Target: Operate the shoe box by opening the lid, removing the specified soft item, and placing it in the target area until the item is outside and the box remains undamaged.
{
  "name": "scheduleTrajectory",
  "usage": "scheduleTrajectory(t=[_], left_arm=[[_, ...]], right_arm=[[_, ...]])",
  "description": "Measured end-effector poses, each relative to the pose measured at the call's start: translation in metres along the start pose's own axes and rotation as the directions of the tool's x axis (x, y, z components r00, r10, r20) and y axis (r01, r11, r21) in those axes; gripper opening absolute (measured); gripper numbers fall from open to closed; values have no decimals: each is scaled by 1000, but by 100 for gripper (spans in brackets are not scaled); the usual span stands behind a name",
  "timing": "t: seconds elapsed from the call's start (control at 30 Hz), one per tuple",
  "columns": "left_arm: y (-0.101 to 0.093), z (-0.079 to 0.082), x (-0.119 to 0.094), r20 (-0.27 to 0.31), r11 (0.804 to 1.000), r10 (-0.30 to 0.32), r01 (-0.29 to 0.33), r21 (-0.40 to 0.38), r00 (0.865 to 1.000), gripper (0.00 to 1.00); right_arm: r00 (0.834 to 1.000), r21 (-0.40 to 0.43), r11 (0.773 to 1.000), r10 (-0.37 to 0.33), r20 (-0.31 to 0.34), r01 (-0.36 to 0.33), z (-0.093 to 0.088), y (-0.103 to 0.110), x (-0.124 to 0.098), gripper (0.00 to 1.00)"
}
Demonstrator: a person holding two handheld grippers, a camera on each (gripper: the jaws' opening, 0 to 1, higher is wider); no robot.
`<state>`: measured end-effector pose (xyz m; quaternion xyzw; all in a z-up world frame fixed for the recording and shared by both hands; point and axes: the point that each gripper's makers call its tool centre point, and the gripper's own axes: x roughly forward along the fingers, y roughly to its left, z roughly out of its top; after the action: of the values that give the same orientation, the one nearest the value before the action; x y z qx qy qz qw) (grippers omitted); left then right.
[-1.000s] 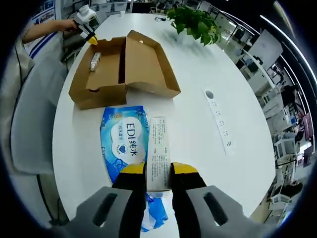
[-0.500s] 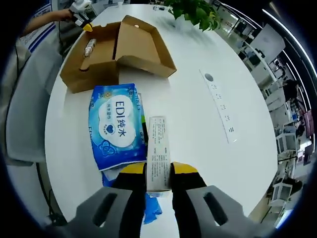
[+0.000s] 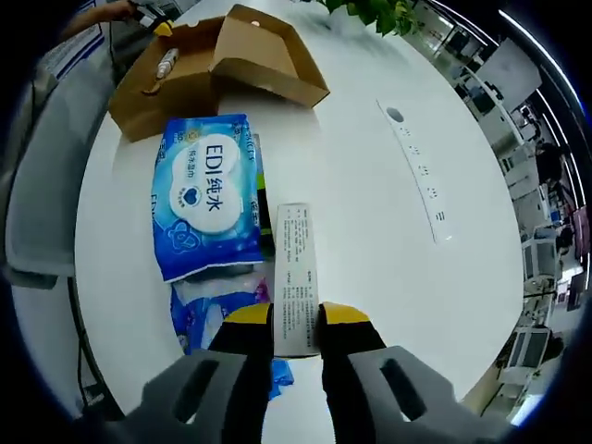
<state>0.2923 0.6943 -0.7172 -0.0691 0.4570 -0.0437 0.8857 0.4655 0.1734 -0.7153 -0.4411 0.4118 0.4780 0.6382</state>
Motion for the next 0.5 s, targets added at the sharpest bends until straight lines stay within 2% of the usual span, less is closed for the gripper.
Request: scheduleTrajectory(t=[0.5], left_arm=[[-1,-1,0,-6,1000,4,-4,8,1000,5]], right_arm=[[995,-108,994,21,-101,-32,-33,-5,8,16]])
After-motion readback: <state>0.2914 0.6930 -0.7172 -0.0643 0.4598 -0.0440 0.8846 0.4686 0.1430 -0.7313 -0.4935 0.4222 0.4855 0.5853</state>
